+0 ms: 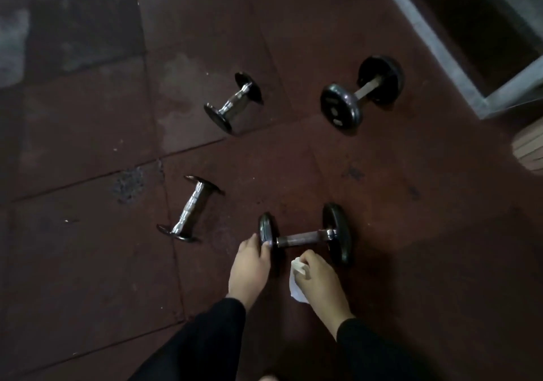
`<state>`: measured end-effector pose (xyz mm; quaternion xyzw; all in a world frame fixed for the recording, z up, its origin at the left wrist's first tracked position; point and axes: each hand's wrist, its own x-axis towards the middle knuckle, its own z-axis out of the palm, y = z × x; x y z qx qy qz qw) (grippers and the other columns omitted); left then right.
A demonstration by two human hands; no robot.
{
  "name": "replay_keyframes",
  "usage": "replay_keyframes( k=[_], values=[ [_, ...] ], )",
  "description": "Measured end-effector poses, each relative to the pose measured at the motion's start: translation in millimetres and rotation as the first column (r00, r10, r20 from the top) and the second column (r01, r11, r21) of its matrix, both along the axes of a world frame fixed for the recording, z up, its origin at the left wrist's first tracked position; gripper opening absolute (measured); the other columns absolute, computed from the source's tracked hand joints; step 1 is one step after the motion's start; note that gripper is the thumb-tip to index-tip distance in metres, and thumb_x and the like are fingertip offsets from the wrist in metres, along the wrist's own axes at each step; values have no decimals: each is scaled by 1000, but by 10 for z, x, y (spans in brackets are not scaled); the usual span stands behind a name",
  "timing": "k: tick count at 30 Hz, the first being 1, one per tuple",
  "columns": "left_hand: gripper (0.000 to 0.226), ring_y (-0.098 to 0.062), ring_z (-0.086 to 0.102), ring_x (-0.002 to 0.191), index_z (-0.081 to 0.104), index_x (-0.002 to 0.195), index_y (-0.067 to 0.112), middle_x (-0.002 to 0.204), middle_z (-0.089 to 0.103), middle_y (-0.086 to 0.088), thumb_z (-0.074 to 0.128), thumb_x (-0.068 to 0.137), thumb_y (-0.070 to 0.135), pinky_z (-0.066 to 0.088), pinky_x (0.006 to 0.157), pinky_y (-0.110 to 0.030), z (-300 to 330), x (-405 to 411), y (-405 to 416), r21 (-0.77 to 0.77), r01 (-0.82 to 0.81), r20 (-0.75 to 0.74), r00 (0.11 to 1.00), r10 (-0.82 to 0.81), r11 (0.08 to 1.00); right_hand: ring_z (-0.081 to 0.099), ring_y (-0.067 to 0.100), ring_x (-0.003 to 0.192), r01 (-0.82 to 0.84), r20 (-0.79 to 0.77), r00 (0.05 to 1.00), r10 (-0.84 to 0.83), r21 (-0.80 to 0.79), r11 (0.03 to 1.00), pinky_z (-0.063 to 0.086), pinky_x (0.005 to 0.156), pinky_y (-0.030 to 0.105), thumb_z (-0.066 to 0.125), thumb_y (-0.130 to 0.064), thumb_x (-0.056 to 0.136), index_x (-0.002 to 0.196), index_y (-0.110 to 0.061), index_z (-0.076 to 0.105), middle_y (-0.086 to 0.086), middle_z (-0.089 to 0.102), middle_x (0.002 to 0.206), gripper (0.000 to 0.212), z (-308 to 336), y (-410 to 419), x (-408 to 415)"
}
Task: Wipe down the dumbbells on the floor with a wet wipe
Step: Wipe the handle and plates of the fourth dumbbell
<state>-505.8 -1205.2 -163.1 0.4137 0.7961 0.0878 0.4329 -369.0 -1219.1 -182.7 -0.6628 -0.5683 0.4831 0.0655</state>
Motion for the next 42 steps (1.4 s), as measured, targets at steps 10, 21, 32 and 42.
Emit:
replay_keyframes(
  k=[10, 21, 32, 42],
  values=[
    [50, -15, 38, 135, 41, 141, 13, 146, 43, -2, 44, 96, 36, 27, 112, -27, -1507, -3, 301, 121, -504, 375, 821, 431, 855, 64, 25, 78, -259, 284, 952, 113, 554, 791, 42, 77, 26, 43, -16, 80, 76, -10, 66, 6, 67, 83, 24, -1767, 355, -352],
    [90, -37, 49, 125, 50, 125, 1, 132, 52, -22, 48, 64, 67, 37, 106, -55, -1802, 33, 342, 260, -610, 494, 750, 440, 748, 55, 28, 100, -541, 260, 840, 476, 458, 705, 41, 89, 35, 27, -30, 89, 106, -9, 65, 9, 66, 102, 47, -1877, 668, -205],
    [69, -37, 47, 126, 51, 126, -2, 133, 52, -22, 44, 86, 54, 36, 107, -53, -1807, 50, 249, 300, -619, 509, 747, 427, 726, 64, 22, 101, -454, 284, 884, 370, 710, 539, 47, 94, 35, 36, -12, 79, 106, -8, 67, 3, 70, 105, 41, -1974, 317, -99],
    [75, -35, 51, 123, 55, 123, 2, 131, 56, -18, 43, 78, 61, 38, 106, -52, -1750, 65, 271, 299, -618, 489, 754, 439, 727, 55, 29, 106, -538, 394, 834, 386, 428, 726, 40, 85, 34, 42, -8, 91, 105, -9, 58, 11, 63, 109, 22, -1780, 649, -308]
  ],
)
